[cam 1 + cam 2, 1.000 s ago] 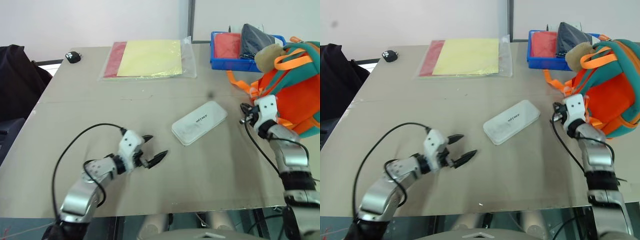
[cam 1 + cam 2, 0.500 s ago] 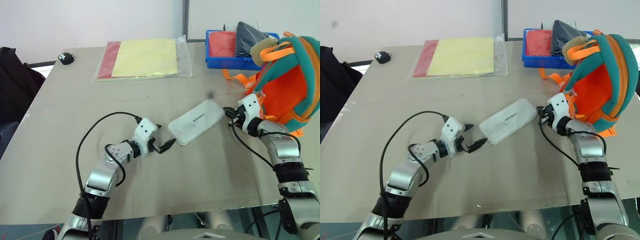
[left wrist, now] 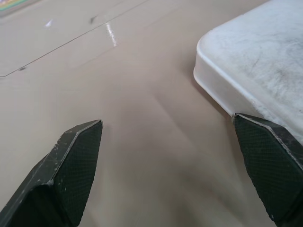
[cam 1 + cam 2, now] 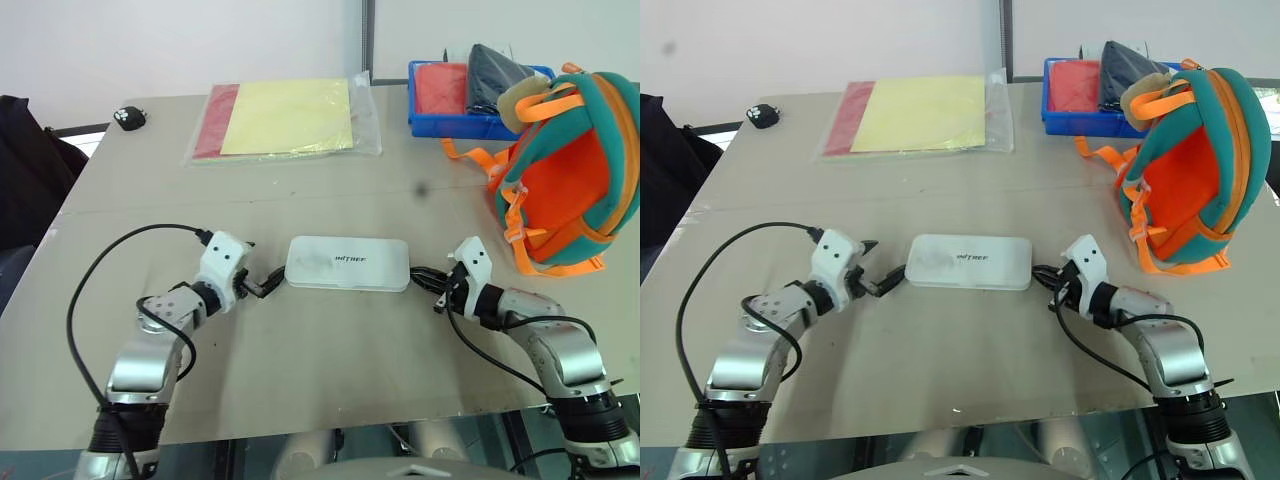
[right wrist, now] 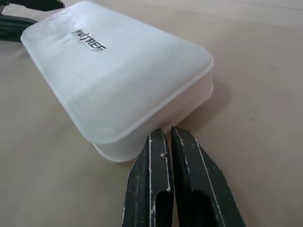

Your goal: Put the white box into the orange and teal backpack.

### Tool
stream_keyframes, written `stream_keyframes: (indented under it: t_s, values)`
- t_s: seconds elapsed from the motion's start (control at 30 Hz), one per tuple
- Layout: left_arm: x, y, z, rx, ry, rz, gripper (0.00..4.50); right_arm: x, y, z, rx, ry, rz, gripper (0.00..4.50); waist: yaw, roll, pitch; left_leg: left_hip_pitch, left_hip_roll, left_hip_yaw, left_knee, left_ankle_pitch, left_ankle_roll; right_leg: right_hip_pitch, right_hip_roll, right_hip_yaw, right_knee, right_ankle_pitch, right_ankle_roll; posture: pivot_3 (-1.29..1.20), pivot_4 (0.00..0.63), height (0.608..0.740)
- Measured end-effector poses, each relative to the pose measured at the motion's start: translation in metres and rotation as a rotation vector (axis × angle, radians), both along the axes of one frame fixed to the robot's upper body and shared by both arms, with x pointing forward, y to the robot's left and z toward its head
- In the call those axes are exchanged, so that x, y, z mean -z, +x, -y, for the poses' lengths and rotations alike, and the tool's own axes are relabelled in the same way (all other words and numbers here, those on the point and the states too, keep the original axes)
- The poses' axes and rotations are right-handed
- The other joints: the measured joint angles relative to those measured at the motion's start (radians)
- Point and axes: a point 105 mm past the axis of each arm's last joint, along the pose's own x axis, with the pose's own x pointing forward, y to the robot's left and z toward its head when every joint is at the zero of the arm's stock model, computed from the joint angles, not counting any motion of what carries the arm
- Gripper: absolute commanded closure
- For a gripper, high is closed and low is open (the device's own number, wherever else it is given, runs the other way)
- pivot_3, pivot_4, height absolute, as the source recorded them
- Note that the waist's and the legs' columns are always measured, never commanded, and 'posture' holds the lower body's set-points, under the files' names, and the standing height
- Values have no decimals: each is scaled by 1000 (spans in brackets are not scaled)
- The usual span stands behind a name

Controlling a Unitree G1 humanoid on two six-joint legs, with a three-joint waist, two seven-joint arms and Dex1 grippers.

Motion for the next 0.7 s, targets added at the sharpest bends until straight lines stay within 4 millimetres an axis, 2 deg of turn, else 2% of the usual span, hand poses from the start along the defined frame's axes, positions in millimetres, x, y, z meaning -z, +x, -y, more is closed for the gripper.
stream_keyframes:
  t_s: [0.07, 0.1, 0.13, 0.17, 0.2, 0.23, 0.3, 0.47, 0.7]
  values:
    - [-2, -4, -6, -4, -79, -39, 0, -2, 2, 1, 7, 0, 10, 4456, 4, 0, 0, -1, 0, -1, 0, 0, 0, 0, 0, -1, 0, 0, 0, 0, 150, 740]
    - [-5, -5, -9, -18, -178, -77, 0, -3, 3, 1, 9, -1, 14, 4456, 5, 0, 0, 0, 0, -1, 0, 0, 0, 0, 0, -1, 0, 0, 0, 0, 150, 740]
    - [-14, -4, -16, -41, -378, -147, 0, -3, 5, 2, 13, -2, 17, 4456, 5, -1, 1, -1, 0, -3, 1, 0, 0, 0, 0, -3, 1, 0, 0, 0, 150, 740]
    - [-23, -3, -22, -48, -478, -181, 0, -3, 6, 2, 15, -3, 18, 4456, 5, -2, 1, -2, 0, -4, 1, 0, 0, 0, 0, -5, 1, 0, 0, 0, 150, 740]
    - [-36, -9, -28, -10, -653, -284, 0, -2, 8, 4, 19, -6, 23, 4456, 5, -2, 1, -2, 0, -4, 1, 0, 0, 0, 0, -5, 1, 0, 0, 0, 150, 740]
    - [-39, -11, -29, 1, -676, -301, 0, -2, 8, 4, 19, -7, 25, 4456, 4, -2, 1, -1, -1, -4, 1, 0, 0, 0, 0, -5, 1, 0, 0, 0, 150, 740]
    - [-41, -16, -17, 86, -845, -467, 0, -2, 9, 3, 9, -19, 36, 4456, 5, -2, 0, -1, -2, -4, 1, 0, 0, 0, -1, -5, 1, 0, 0, 0, 150, 740]
    - [-20, -13, 15, 136, -937, -730, 0, 1, 11, -2, -6, -23, 42, 4456, 4, -3, 0, -1, -2, -5, 2, 1, -1, 0, -1, -5, 1, 0, 0, 0, 150, 740]
    - [-25, 20, 29, 97, -947, -783, 0, 1, 14, 0, 5, -29, 64, 4456, 7, -4, -2, 0, -3, -6, 3, 1, -2, 1, -2, -5, 2, 0, 0, 0, 150, 740]
